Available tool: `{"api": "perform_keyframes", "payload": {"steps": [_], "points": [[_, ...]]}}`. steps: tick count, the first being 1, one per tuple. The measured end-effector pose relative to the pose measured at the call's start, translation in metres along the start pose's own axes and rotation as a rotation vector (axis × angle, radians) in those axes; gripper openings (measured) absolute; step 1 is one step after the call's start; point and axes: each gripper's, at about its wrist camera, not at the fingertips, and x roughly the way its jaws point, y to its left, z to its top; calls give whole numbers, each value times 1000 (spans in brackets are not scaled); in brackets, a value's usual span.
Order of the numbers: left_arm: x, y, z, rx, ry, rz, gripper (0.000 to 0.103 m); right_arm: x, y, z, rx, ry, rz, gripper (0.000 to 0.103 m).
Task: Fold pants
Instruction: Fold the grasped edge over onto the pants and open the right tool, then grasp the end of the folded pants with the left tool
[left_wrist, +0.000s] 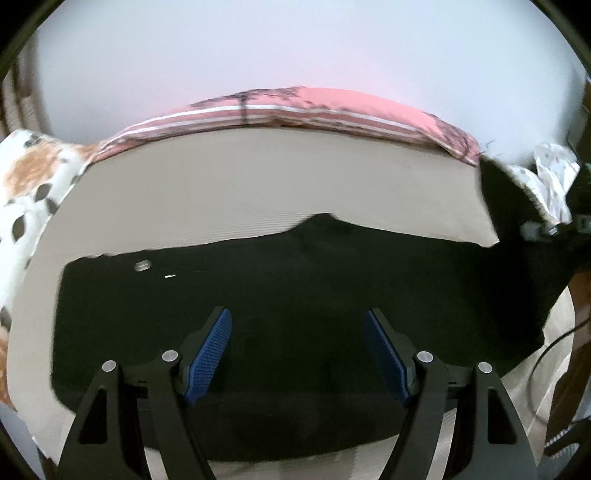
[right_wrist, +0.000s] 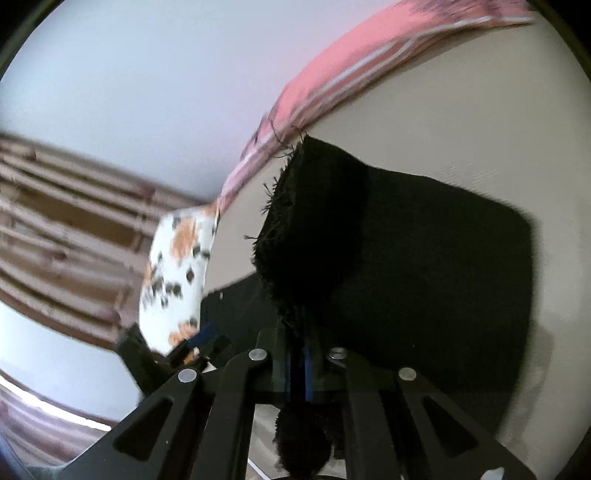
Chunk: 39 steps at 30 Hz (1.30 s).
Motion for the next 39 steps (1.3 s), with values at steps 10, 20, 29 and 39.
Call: {"api": "perform_keyframes", "payload": {"steps": [10, 20, 29, 39], "points": [[-22, 49, -18, -137, -47, -33, 75, 153, 35, -51, -99, 320, -52, 35], [-2, 44, -12, -216, 52, -258, 74, 75, 42, -46, -152, 132, -176, 48], [27, -36, 35, 14, 14, -266, 74, -9, -18, -36, -132, -120, -520, 48], [95, -90, 77, 104, 79, -292, 74, 8, -30, -7, -226, -115, -607, 34]]}}
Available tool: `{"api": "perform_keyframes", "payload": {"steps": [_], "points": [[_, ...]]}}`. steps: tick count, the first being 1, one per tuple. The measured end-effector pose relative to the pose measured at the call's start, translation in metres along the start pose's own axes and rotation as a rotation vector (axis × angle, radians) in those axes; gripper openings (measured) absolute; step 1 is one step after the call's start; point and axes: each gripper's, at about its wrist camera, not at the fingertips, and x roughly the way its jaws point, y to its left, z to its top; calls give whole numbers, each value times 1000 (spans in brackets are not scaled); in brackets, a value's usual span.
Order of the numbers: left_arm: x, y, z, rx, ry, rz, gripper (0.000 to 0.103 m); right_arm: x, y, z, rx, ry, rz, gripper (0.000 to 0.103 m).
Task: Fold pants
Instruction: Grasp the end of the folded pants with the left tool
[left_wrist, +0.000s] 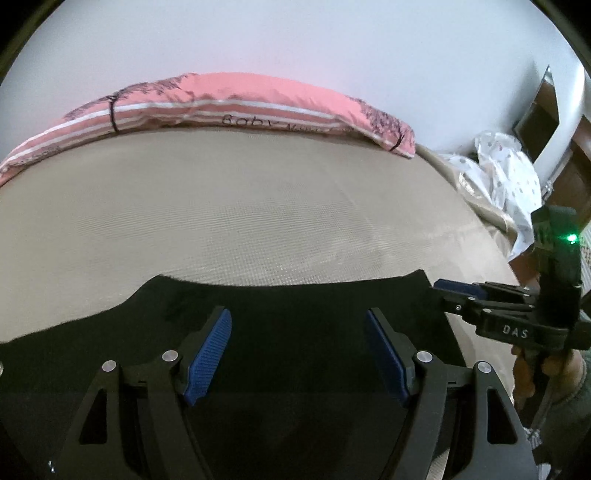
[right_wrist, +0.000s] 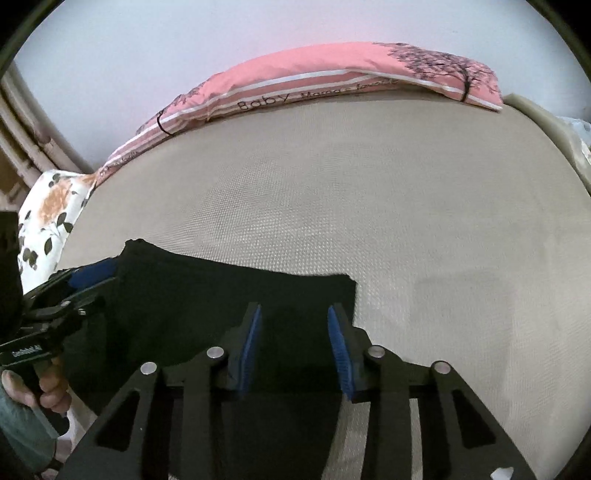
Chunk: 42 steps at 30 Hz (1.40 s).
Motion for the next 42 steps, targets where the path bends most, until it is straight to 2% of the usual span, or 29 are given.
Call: {"api": "perform_keyframes", "payload": {"steps": [3, 5, 10, 12, 15, 21, 25, 29, 32, 35, 36, 38, 39, 40, 42], "points": [[17, 6, 1, 13, 26, 24, 73, 11, 3, 6, -46, -5, -35, 33], [32, 13, -1, 19, 61, 48, 71, 23, 0, 8, -53, 14, -72, 23], [35, 13, -7, 94, 59, 71, 69, 26, -4, 9, -60, 17, -58, 23], [31, 14, -7, 85, 84, 53, 69, 22, -2, 10, -66, 17, -66, 23], [9, 24, -15, 31, 114, -20, 69, 13, 3, 6, -68, 12, -51, 25], [-34, 51, -50, -66, 194, -58, 69, 2, 8, -12, -49, 43, 11, 26], [-46, 71, -72, -203, 281, -101, 69, -3, 13, -24, -49, 60, 30, 27], [-50, 86, -87, -333, 337, -119, 69, -9, 16, -27, -24, 65, 53, 38], [-51, 92, -94, -397, 343, -156, 69, -12, 20, -30, -24, 65, 60, 39], [-51, 92, -97, -418, 364, -198, 68, -13, 24, -34, -27, 74, 67, 39], [-51, 91, -99, -427, 374, -220, 65, -14, 25, -35, -28, 75, 70, 39], [-48, 86, -103, -439, 404, -246, 46, -15, 27, -37, -32, 77, 78, 40], [-46, 86, -106, -444, 417, -247, 28, -16, 28, -38, -32, 77, 78, 41], [-44, 87, -109, -452, 419, -248, 18, -16, 29, -39, -33, 81, 80, 41], [-44, 90, -111, -480, 407, -253, 13, -16, 30, -41, -34, 87, 81, 41]]}}
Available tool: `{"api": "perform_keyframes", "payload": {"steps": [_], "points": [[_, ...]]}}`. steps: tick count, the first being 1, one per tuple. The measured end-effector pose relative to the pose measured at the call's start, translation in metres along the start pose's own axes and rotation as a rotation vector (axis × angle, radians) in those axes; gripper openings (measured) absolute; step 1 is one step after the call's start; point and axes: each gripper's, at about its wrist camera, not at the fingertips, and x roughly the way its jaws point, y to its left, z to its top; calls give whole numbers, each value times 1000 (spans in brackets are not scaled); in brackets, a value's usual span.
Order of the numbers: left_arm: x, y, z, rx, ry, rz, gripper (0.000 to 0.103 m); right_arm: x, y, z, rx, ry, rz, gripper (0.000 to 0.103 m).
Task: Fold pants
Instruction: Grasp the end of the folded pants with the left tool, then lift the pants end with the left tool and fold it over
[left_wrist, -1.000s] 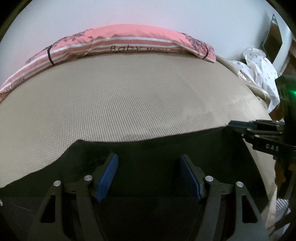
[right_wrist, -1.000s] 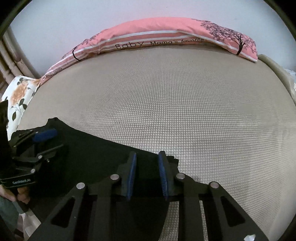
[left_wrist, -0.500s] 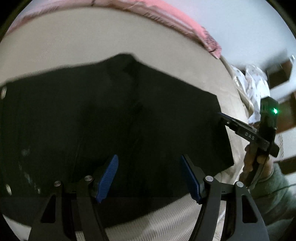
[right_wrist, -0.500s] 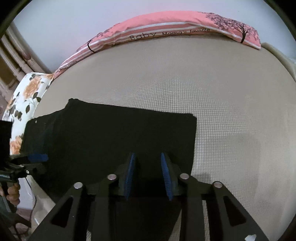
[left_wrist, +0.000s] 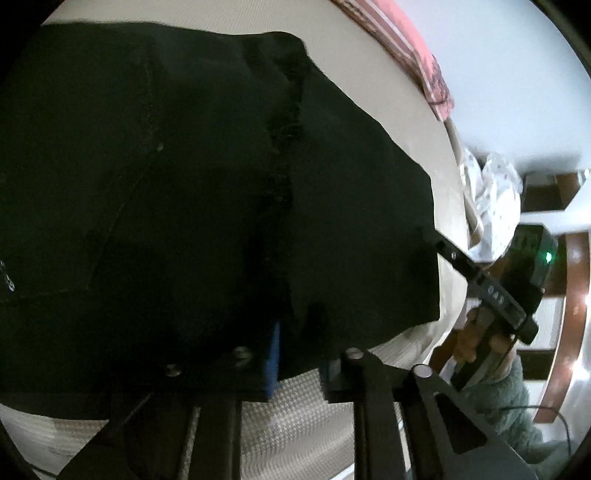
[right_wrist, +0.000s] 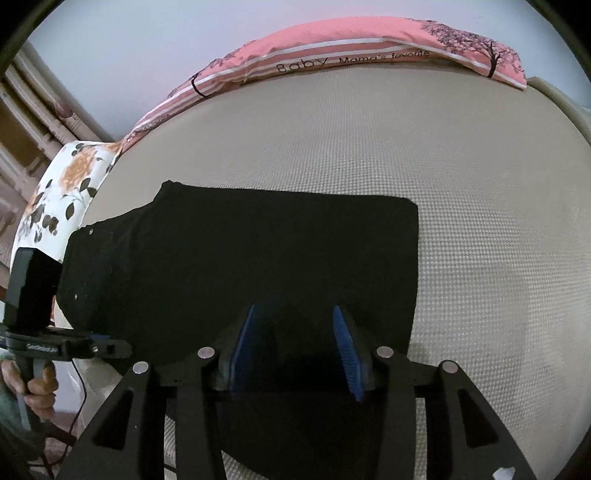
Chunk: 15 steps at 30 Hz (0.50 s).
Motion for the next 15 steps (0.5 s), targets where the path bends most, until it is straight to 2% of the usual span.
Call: {"api": "perform_keyframes", "payload": {"steps": [2, 7, 10, 12, 15], "points": [[-3, 2, -4, -15, -15, -7, 10, -2, 1, -3, -2, 4, 3, 41], [-2, -6, -16, 30, -70, 38, 9, -11, 4, -19, -35, 31, -8, 42], [0, -1, -14, 8, -69, 16, 9, -6, 3, -34, -73, 82, -39, 42], [-1, -5, -14, 21, -73, 34, 11, -7, 5, -40, -107, 62, -47, 42], [-3, -7, -10, 13, -69, 40, 14, -7, 7, -38, -120, 79, -60, 42]]}}
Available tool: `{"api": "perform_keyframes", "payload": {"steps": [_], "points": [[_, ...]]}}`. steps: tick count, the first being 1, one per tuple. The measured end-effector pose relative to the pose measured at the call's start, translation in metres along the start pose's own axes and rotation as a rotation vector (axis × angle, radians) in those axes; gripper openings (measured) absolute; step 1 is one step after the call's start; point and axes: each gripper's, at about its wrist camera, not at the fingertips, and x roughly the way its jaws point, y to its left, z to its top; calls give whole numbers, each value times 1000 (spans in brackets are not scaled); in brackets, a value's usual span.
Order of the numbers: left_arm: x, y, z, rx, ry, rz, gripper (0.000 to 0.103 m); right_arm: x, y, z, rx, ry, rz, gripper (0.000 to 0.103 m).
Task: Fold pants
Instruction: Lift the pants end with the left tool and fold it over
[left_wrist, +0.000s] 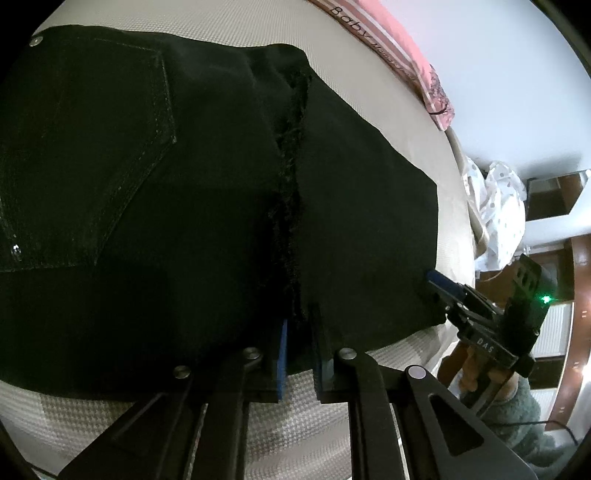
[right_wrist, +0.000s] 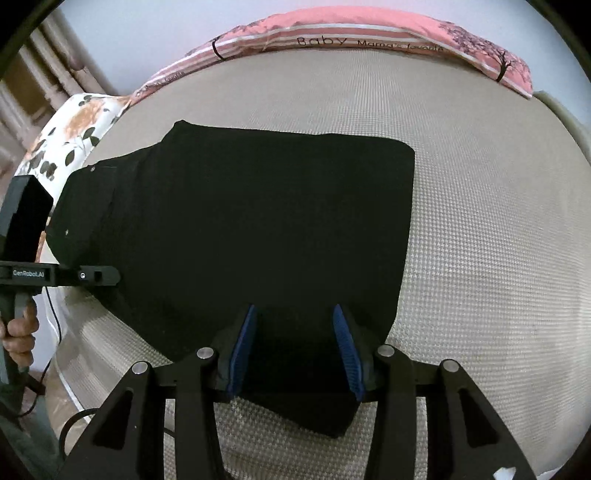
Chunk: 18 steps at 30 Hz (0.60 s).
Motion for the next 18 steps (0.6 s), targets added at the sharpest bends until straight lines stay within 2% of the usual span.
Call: {"api": "perform_keyframes", "payload": {"steps": [4, 7, 11, 13, 16, 18], "points": [[-11, -6, 1, 41, -53, 80, 20, -2, -1, -5, -1, 11, 9, 43], [-24, -18, 0, 108, -147, 148, 20, -4, 3, -11, -16, 9, 3, 45], [-28, -43, -6, 259, -244, 200, 23, -3, 12, -11, -39, 23, 10, 48], [-20, -51, -10, 323, -231, 192, 31, -2, 16, -3, -46, 19, 21, 47], [-2, -56, -15, 370, -184, 229, 32, 2, 21, 16, -44, -1, 31, 46], [9, -52, -17, 389, -165, 281, 32, 4, 25, 31, -53, -16, 41, 46]]}}
